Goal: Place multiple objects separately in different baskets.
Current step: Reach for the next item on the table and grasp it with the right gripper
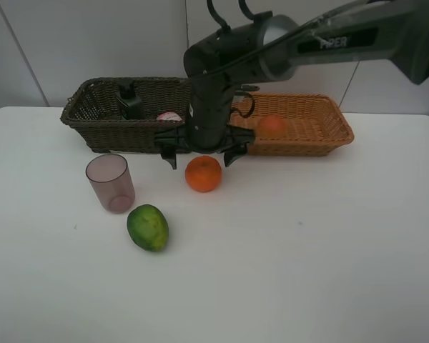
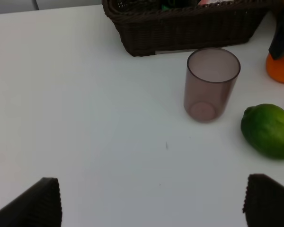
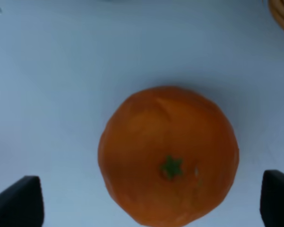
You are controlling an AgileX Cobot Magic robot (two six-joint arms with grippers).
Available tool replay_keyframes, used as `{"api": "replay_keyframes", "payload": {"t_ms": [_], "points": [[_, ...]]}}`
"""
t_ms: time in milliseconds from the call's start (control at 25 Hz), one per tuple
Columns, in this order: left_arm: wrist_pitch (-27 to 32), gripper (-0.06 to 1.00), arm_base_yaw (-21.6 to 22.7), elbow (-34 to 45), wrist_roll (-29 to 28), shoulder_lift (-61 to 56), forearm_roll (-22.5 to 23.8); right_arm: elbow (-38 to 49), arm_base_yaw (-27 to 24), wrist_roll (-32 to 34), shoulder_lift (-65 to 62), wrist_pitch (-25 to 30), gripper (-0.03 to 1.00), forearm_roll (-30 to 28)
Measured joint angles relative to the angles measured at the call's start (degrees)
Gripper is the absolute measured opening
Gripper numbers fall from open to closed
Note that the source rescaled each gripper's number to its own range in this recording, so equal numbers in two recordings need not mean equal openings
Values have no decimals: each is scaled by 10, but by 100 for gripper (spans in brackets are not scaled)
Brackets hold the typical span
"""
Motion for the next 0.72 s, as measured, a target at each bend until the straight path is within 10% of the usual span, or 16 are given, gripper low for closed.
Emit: {"api": "replay_keyframes", "payload": {"t_ms": [720], "points": [[0,100,0,0,0,0,0,0,0,4,14,-38,100,-31]]}}
